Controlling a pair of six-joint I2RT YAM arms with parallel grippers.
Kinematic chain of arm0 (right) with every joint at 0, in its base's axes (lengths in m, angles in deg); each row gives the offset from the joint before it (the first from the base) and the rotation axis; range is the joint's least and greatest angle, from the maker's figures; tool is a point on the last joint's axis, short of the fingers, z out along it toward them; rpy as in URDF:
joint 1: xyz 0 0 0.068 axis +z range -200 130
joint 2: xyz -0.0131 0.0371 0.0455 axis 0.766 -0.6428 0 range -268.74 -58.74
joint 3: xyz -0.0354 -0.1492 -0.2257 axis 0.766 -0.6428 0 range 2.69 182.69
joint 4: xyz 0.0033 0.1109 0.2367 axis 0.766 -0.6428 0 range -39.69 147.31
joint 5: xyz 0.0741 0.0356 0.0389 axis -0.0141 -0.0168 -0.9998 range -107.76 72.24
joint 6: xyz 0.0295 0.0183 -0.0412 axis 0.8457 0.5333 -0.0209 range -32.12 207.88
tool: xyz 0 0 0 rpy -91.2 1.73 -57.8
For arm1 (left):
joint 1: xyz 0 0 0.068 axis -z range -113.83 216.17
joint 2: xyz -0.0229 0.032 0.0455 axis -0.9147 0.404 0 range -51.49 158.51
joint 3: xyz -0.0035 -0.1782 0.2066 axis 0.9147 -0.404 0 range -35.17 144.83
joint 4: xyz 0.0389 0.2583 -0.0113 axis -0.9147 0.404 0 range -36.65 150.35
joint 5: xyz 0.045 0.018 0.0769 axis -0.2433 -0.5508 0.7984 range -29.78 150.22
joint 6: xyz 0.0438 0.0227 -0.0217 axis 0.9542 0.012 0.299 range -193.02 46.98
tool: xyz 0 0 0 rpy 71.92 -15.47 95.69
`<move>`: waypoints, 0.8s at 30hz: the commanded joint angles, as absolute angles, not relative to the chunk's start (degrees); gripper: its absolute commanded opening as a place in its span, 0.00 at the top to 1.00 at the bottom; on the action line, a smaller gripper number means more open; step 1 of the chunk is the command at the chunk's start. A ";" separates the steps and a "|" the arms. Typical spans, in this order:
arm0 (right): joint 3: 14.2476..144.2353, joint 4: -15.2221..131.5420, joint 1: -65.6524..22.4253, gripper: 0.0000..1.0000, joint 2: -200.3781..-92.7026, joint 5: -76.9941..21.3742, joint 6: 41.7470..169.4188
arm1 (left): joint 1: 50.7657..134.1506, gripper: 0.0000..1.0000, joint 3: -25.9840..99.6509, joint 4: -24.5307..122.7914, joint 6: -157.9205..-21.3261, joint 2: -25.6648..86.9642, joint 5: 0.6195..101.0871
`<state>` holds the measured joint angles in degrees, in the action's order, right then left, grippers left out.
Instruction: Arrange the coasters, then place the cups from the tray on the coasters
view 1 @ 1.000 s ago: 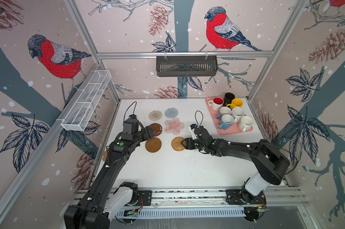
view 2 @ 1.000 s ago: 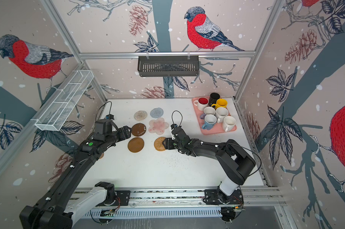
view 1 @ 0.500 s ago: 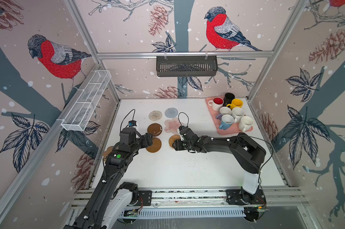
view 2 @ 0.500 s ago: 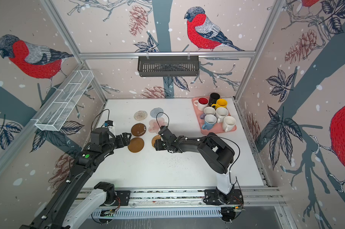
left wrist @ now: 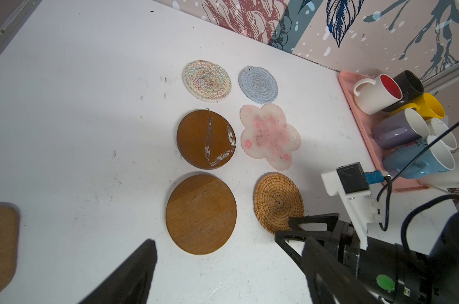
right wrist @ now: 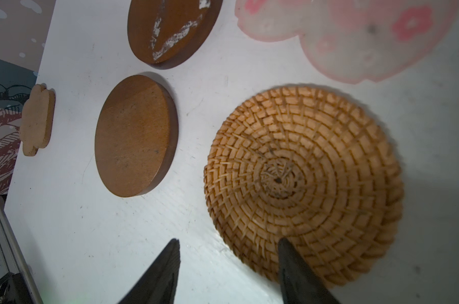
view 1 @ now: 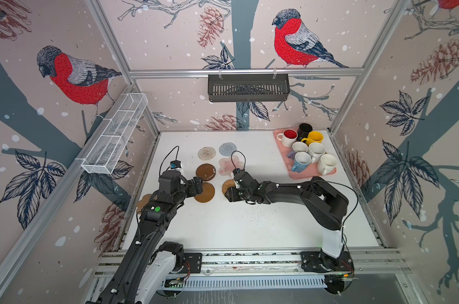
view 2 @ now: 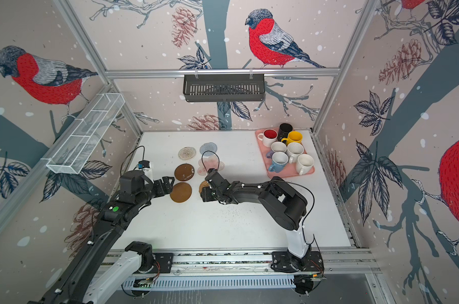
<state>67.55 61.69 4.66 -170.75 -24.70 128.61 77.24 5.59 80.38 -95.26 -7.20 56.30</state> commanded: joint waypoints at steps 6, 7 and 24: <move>70.57 57.94 5.65 0.40 -172.53 -25.76 128.78 | 76.98 0.13 5.87 79.45 -95.58 -5.91 59.23; 70.64 57.88 5.51 0.40 -172.34 -25.76 128.54 | 76.82 0.13 5.95 79.60 -95.70 -5.58 59.49; 59.42 61.40 0.99 0.33 -151.20 -24.60 122.94 | 65.71 0.14 7.33 81.48 -100.34 7.73 59.92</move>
